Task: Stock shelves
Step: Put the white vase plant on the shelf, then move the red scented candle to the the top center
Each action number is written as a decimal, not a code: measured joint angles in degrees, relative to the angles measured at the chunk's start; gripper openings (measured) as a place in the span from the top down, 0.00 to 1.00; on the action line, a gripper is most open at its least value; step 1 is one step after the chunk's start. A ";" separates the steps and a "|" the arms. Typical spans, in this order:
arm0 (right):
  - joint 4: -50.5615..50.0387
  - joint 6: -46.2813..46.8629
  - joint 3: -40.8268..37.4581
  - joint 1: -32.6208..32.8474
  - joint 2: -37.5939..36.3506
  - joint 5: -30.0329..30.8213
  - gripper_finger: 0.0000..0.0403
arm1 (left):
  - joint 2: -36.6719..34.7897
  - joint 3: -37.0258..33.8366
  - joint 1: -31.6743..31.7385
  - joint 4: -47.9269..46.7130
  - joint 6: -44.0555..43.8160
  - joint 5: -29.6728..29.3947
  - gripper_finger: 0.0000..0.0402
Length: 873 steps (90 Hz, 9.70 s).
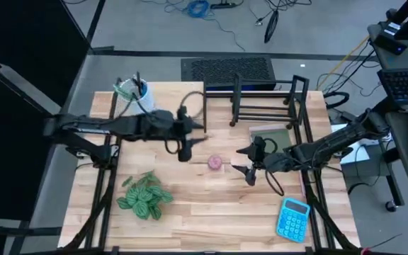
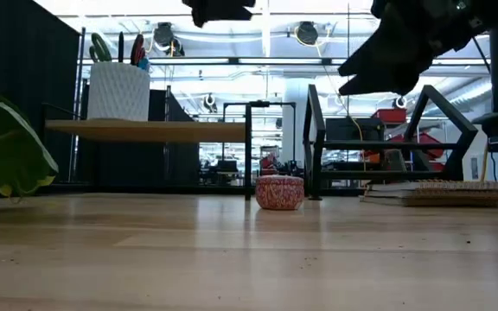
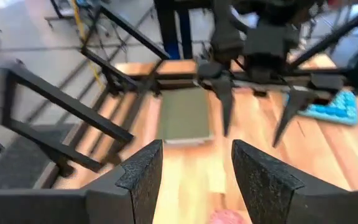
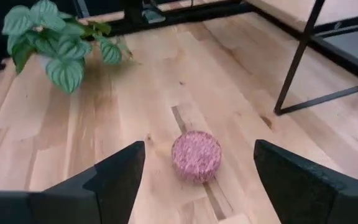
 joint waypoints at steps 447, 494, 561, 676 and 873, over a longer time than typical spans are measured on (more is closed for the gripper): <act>-0.60 15.07 -0.02 7.98 9.31 -5.71 0.31 | 16.00 -6.13 -56.88 -45.71 -62.76 -9.01 0.92; -0.59 15.37 -0.02 7.98 9.31 -5.67 0.31 | 16.11 8.98 -44.37 -54.99 -50.67 -13.25 1.00; -0.59 12.57 -0.02 7.99 9.42 -1.29 0.31 | 15.97 37.64 8.59 -57.72 9.63 -17.87 1.00; 2.03 12.77 -0.07 8.42 10.45 -2.06 0.31 | 19.14 29.81 24.61 -49.09 25.66 0.08 1.00; 1.50 14.07 -0.02 9.11 10.40 -4.43 0.31 | 12.43 38.86 17.56 -48.50 29.56 -9.37 0.57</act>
